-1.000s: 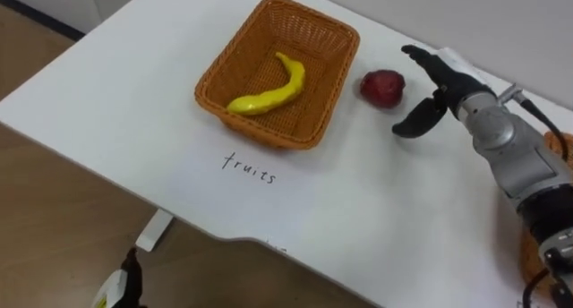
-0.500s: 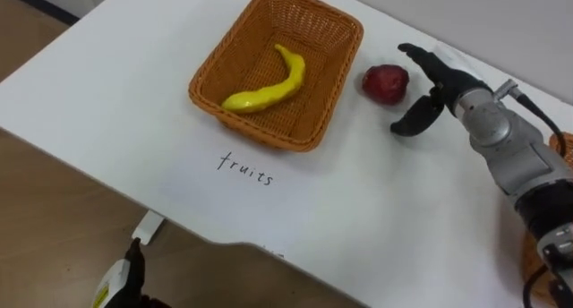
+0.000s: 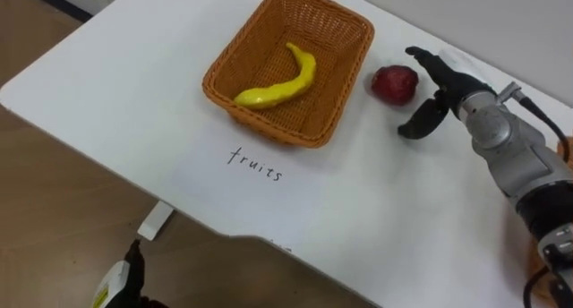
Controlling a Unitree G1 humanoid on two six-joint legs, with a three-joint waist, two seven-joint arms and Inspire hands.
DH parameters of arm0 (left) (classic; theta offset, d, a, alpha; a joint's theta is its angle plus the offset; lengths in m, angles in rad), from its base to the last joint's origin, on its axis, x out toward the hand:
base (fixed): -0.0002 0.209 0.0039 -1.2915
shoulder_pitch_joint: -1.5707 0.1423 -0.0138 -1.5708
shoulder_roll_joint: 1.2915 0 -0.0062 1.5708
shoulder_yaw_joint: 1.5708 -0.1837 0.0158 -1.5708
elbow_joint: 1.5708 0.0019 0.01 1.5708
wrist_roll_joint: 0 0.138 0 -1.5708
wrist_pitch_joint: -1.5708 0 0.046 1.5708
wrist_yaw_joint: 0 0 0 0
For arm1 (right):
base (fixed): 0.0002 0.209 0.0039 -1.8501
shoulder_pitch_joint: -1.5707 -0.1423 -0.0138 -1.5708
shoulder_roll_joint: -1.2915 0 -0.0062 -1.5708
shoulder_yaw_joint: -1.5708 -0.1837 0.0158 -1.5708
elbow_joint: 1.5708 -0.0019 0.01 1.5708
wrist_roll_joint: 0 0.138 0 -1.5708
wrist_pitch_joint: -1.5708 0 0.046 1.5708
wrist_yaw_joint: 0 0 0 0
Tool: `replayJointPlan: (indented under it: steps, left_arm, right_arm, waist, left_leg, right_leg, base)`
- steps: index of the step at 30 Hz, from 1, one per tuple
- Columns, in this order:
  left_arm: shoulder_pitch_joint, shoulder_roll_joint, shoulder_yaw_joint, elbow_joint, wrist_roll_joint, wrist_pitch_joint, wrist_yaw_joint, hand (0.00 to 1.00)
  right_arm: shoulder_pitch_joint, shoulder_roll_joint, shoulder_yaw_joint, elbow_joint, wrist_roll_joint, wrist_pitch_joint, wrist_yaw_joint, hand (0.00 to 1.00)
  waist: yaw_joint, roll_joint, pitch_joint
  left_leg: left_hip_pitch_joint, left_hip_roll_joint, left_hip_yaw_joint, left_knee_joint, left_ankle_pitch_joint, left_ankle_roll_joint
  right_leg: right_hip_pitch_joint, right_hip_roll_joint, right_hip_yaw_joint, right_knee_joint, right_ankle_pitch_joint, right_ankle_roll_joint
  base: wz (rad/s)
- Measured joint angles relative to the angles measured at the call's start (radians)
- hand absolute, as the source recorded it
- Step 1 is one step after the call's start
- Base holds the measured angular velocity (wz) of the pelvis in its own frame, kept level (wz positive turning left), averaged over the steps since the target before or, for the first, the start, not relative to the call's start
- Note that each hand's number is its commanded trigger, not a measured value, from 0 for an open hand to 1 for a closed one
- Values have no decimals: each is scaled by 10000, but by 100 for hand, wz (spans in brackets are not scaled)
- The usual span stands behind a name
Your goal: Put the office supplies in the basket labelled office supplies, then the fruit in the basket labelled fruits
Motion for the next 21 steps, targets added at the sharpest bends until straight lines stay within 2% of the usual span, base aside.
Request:
replayJointPlan:
  steps: [3, 14, 21]
  left_arm:
    - [3, 10, 0, -14, -1, 10, 5, 0]
    - [51, 267, -3, -13, -2, 13, 62, 0]
    - [52, 275, -5, -12, -2, 13, 74, 0]
  right_arm:
    - [-198, -3, 66, 119, 24, 183, -33, 0]
    - [-461, -30, 710, 272, 60, 203, -224, 0]
    - [-461, -31, 856, 335, 59, 203, -260, 0]
  waist:
    - [72, -12, -6]
    - [85, -51, -1]
    - [97, -40, 8]
  left_leg:
    - [-49, 2, -8, 17, 2, -2]
    - [-56, 0, -45, 63, 5, -4]
    - [-66, 0, -49, 96, 6, -6]
  right_leg:
    - [-43, 2, 10, -1, 1, -2]
    - [-28, 3, 25, -18, 1, -2]
    - [-17, 10, 30, -16, 6, -11]
  base:
    - [0]
    - [0]
    - [0]
